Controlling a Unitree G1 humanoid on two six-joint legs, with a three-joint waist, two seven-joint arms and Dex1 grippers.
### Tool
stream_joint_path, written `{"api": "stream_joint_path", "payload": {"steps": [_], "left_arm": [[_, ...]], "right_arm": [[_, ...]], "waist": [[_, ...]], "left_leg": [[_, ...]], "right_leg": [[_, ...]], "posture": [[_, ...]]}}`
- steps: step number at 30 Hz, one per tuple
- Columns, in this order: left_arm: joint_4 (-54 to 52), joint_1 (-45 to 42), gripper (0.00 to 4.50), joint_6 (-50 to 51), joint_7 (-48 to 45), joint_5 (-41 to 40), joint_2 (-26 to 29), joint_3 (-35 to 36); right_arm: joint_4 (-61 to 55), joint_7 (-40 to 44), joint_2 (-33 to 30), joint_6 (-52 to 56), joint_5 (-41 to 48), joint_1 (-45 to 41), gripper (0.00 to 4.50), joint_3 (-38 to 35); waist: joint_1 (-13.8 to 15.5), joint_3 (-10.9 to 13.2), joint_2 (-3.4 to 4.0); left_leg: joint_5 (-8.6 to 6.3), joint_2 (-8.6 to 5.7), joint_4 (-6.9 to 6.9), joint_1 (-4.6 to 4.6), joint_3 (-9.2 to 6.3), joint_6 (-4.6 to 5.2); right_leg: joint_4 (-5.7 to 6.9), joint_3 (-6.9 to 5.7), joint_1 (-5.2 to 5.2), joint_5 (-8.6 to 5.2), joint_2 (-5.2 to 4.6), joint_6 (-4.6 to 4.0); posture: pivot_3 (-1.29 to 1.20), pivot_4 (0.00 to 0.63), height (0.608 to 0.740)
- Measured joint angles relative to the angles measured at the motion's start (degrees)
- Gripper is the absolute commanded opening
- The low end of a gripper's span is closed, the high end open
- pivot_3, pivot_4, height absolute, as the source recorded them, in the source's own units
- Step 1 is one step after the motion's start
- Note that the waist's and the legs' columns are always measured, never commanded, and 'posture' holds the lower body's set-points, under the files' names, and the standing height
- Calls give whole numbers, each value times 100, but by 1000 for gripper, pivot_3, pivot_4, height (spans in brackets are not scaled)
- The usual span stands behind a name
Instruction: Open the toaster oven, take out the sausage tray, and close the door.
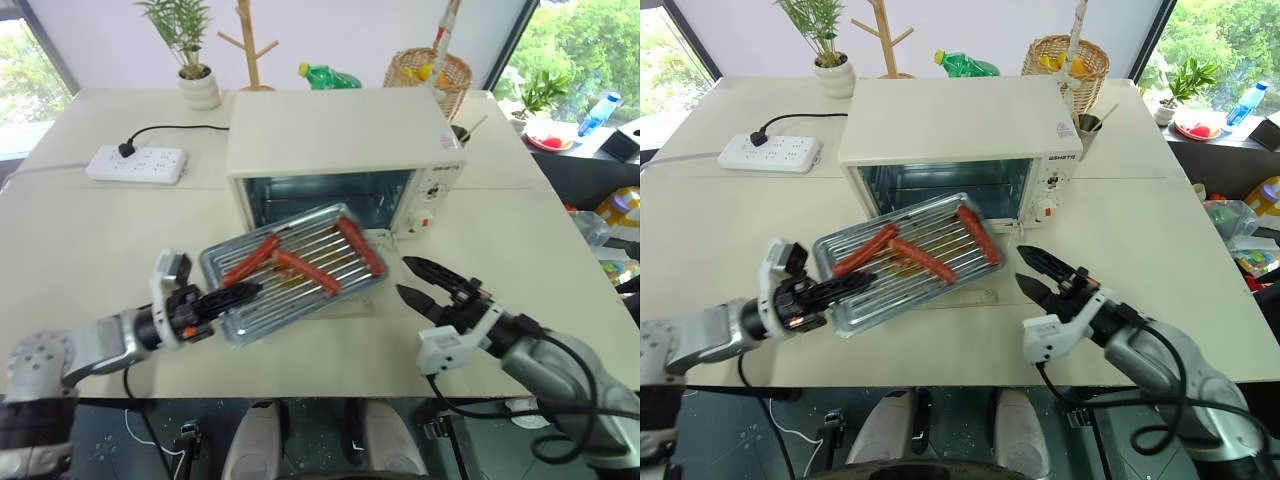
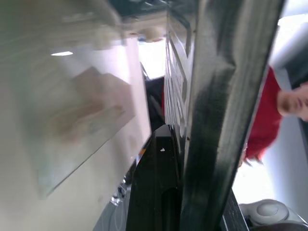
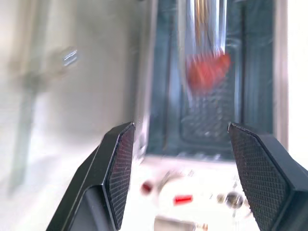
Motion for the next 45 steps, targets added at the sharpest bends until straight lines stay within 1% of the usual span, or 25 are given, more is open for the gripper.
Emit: {"api": "stream_joint_path", "payload": {"steps": [5, 7, 13, 15, 16, 18, 20, 21, 26, 34, 38, 42, 45], "left_arm": [[-241, 754, 0, -130, -58, 0, 19, 562], [-274, 931, 0, -226, -73, 0, -70, 836], [-573, 1564, 0, -495, -133, 0, -479, 1850], [-685, 1750, 0, -543, -144, 0, -571, 2175], [-750, 1876, 0, -570, -159, -1, -609, 2335], [-862, 2055, 0, -568, -201, -2, -633, 2474], [-960, 2313, 0, -592, -253, -2, -651, 2618], [-979, 2400, 0, -626, -272, -2, -652, 2641], [-1105, 2448, 0, -736, -285, -2, -778, 2608], [-1188, 2649, 0, -785, -337, -2, -902, 2599], [-1287, 2976, 0, -820, -437, -2, -945, 2623], [-1496, 3303, 0, -991, -489, -2, -1149, 2692], [-1614, 3594, 0, -1104, -551, -2, -1267, 2837]], "right_arm": [[191, -185, -195, -530, 224, 149, 3114, -348], [425, -190, -204, -578, 228, 119, 3114, -349], [1505, 5, -199, -325, 448, -396, 3114, -66], [1866, 10, -200, -298, 501, -597, 2606, -9], [2059, 10, -202, -278, 516, -724, 2244, 43], [2323, 11, -210, -254, 516, -836, 1269, 97], [2671, 6, -222, -267, 501, -1002, 191, 242], [2766, 0, -223, -277, 488, -1062, 80, 309], [2988, -51, -223, -361, 373, -1310, 80, 614], [3117, -66, -328, -467, 316, -1323, 80, 816], [3182, -94, -362, -525, 279, -1381, 80, 910], [3285, -112, -372, -592, 267, -1512, 80, 1023], [3365, -114, -372, -643, 265, -1625, 80, 1117]], "waist": [[4, 0, 0], [4, 0, 0], [-14, 0, 0], [-13, 0, 0], [-14, 0, 0], [-15, -1, 0], [-14, 0, 1], [-13, 0, 1], [0, -1, 1], [-1, -1, -1], [-27, -3, -4], [-46, -5, -7], [-112, -10, -15]], "left_leg": [[-1, 0, 3, 0, 0, -2], [-1, 0, 2, -1, 0, -3], [-7, -2, 1, -4, 5, -11], [-7, -3, 1, -4, 5, -11], [-7, -3, 1, -4, 6, -11], [-8, -3, 1, -4, 6, -11], [-8, -4, 1, -4, 6, -11], [-8, -4, 1, -4, 6, -11], [-8, -5, 2, -5, 6, -11], [-8, -6, 2, -6, 6, -11], [-9, -6, 2, -5, 7, -10], [-9, -5, 4, -5, 7, -11], [-9, -4, 4, -5, 6, -11]], "right_leg": [[-19, -1, 8, 0, -9, -1], [-31, -2, 13, 1, -10, -2], [-60, -3, 26, 5, -18, -8], [-62, -3, 27, 5, -18, -8], [-63, -2, 27, 5, -18, -8], [-65, -2, 28, 5, -17, -8], [-66, -2, 28, 5, -17, -8], [-66, -2, 28, 5, -17, -8], [-70, -2, 30, 5, -17, -8], [-72, -2, 32, 5, -16, -8], [-73, -2, 32, 5, -16, -8], [-75, -2, 32, 5, -17, -8], [-76, -2, 32, 5, -16, -8]], "posture": [[0, 150, 740], [0, 150, 740], [0, 150, 740], [0, 150, 740], [0, 150, 740], [0, 150, 740], [0, 150, 740], [0, 150, 740], [0, 150, 740], [0, 150, 740], [0, 150, 740], [0, 150, 740], [0, 150, 740]]}}
